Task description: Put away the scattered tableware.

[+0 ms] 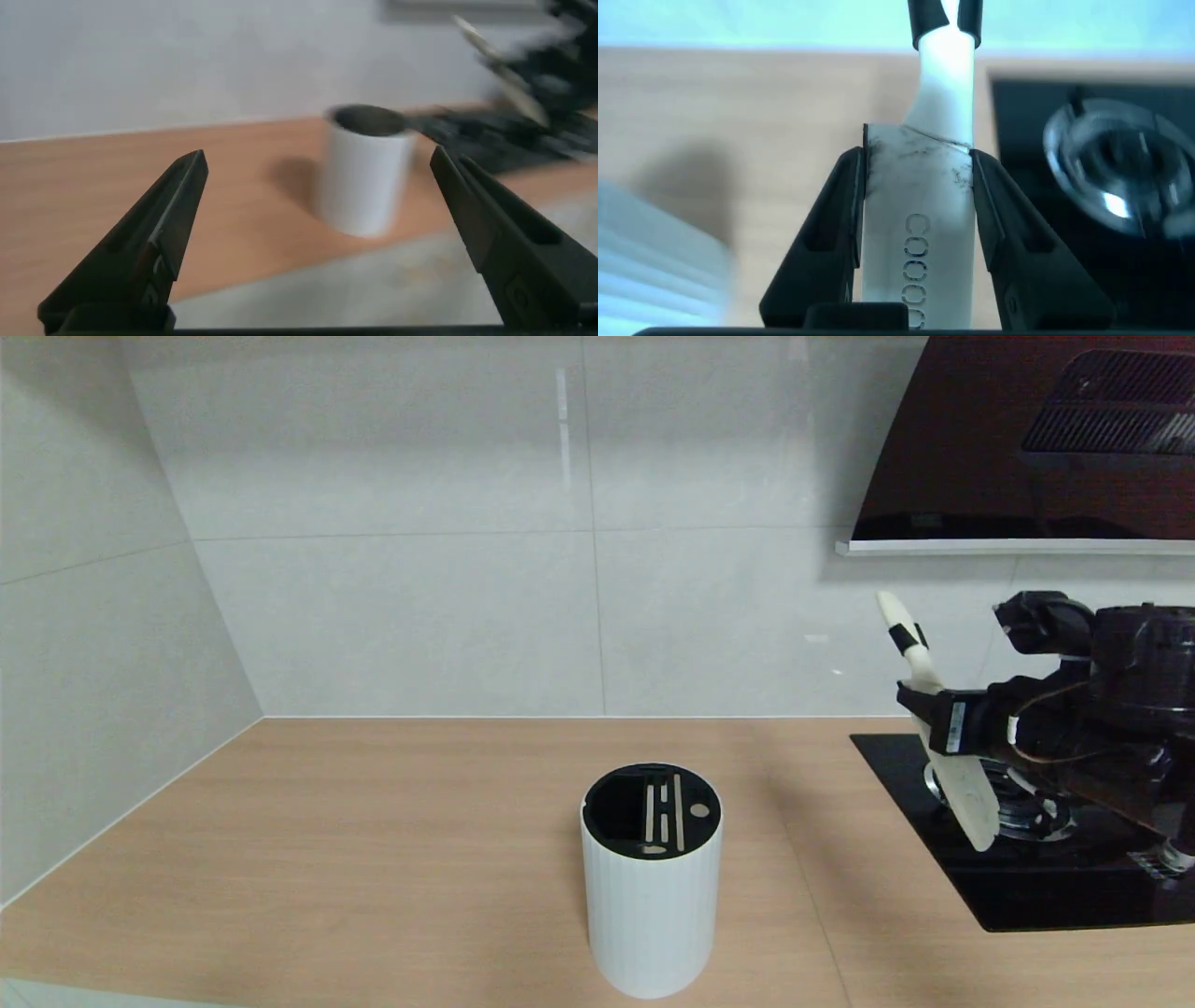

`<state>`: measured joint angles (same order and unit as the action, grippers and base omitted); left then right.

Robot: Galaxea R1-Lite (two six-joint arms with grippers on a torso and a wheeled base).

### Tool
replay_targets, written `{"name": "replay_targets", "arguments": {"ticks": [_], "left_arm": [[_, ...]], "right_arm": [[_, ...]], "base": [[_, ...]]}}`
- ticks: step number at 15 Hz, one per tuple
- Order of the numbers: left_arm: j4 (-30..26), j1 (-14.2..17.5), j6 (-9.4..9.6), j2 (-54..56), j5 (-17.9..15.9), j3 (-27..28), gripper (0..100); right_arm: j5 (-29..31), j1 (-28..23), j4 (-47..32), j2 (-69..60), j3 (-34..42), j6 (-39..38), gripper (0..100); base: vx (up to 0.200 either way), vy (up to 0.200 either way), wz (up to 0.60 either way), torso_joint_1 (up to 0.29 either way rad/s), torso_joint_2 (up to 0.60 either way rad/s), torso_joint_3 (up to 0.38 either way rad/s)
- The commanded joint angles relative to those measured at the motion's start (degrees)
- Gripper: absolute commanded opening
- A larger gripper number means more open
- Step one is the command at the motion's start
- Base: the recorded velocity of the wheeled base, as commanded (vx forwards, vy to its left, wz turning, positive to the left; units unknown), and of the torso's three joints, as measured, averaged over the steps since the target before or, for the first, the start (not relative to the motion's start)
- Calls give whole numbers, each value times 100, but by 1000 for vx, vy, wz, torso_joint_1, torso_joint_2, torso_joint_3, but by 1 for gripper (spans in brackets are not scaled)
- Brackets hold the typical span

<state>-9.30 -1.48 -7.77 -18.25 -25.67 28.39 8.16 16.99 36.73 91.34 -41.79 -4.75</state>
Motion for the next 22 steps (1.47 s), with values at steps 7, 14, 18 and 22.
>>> {"name": "replay_targets", "arguments": {"ticks": [7, 14, 18, 22], "left_arm": [[3620, -1979, -1412, -5567, -395, 1494, 100], [6502, -2929, -3240, -7114, 229, 641, 100], [7109, -3201, -3302, -7527, 238, 571, 100], [7311, -3447, -3416, -7606, 273, 729, 100]], "right_arm": [[11, 2344, -781, -583, -963, -122, 0], [397, 3170, -1045, -547, -928, -597, 0], [556, 3592, -1054, -495, -840, -597, 0], [564, 3838, -1036, -249, -875, -597, 0]], "base": [[0, 0, 0, 0, 0, 0], [0, 0, 0, 0, 0, 0], [0, 0, 0, 0, 0, 0], [0, 0, 0, 0, 0, 0]]}}
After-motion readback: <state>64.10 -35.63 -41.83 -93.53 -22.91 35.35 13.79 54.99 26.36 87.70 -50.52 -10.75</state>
